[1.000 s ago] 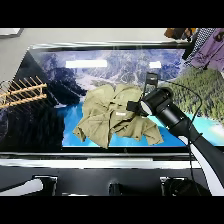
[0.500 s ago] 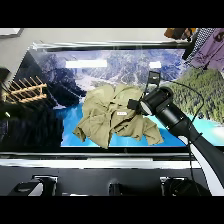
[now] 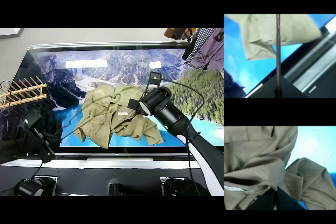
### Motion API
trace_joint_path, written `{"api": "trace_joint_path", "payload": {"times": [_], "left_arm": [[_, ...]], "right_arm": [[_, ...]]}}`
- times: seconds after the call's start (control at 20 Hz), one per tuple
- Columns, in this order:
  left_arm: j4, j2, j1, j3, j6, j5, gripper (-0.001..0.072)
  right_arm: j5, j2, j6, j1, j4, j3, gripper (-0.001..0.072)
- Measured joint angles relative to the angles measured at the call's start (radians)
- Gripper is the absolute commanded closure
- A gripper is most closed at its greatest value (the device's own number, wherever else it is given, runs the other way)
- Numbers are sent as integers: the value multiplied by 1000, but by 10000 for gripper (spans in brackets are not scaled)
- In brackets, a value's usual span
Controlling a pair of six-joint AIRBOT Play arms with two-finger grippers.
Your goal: Fold the clothes and pants, and hang the long-sleeved shirts on hangers.
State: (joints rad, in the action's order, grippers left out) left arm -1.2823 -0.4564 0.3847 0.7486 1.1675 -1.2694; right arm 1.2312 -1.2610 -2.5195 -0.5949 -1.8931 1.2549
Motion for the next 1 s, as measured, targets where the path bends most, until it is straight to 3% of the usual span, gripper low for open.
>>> {"api": "trace_joint_path", "payload": {"times": [0.6, 1.0], "left_arm": [[56, 110, 64, -53, -36, -77, 690], [146, 80, 65, -113, -89, -33, 690]], "right_arm": [[-19, -39, -95, 0, 2, 0, 691], [-31, -39, -103, 0, 17, 0, 691]]}}
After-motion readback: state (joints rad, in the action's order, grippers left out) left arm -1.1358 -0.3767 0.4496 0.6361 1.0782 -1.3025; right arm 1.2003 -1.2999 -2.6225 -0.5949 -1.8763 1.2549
